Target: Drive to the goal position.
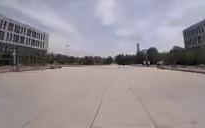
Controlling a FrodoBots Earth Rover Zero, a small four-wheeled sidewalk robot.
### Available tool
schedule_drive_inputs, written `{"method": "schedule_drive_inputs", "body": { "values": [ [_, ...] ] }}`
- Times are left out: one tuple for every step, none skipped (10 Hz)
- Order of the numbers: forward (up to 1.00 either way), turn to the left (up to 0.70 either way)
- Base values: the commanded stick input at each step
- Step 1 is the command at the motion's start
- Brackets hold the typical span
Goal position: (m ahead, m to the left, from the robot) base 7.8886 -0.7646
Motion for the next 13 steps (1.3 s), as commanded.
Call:
{"method": "schedule_drive_inputs", "body": {
  "values": [
    [1.00, 0.00],
    [1.00, 0.00],
    [1.00, 0.00],
    [1.00, 0.00],
    [1.00, 0.00],
    [1.00, 0.00],
    [1.00, 0.00],
    [1.00, 0.00],
    [1.00, 0.00],
    [1.00, 0.00],
    [1.00, 0.00],
    [1.00, 0.00],
    [1.00, 0.00]
  ]
}}
